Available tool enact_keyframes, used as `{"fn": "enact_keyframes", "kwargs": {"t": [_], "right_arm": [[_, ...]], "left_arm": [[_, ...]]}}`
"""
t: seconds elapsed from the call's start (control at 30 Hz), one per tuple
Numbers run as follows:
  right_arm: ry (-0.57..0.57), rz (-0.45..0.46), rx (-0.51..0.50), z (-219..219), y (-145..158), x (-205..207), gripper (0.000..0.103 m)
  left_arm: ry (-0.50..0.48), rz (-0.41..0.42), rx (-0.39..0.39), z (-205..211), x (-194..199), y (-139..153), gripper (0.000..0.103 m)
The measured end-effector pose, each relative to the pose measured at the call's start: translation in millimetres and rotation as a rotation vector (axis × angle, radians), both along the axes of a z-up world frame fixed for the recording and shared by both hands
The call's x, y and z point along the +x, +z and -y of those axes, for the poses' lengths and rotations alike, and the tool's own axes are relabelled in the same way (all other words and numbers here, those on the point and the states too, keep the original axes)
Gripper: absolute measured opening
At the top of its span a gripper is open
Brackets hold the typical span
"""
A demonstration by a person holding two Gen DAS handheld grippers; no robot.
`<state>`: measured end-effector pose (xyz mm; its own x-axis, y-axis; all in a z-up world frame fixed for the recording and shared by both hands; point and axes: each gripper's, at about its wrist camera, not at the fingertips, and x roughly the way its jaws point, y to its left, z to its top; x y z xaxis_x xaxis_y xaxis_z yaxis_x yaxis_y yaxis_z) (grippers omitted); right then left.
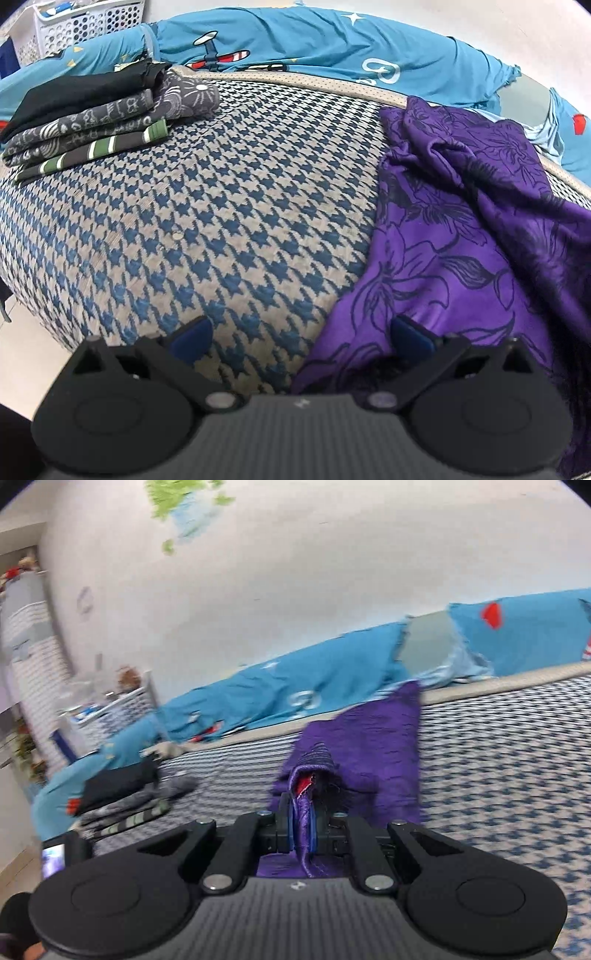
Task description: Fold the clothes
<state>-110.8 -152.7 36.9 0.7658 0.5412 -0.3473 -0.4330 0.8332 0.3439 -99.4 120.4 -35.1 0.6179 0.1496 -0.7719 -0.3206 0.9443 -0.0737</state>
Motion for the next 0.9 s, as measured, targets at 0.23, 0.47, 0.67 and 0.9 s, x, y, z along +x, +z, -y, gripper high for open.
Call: {"fn": "enact_keyframes", "kwargs": {"t": [0.23, 0.47, 0.67, 0.9], "right_arm": [[0.218, 0.022, -0.062, -67, -6, -28, 0.01], [0.343, 0.023, -0.185, -121, -37, -44, 0.01], [0.391, 0.014, -0.28, -144, -64, -46, 0.01], [0.437, -0.058, -0.349, -152, -95, -38, 0.02]], "left_arm": [[0.107, 0.033, -0.046, -33, -10, 11, 0.103], [0.235, 0.088, -0.117, -72, -25, 25, 0.103], [0.261, 0.119, -0.145, -83, -28, 31, 0.103], [0.211, 0.129, -0.143, -72, -26, 32, 0.103]]}}
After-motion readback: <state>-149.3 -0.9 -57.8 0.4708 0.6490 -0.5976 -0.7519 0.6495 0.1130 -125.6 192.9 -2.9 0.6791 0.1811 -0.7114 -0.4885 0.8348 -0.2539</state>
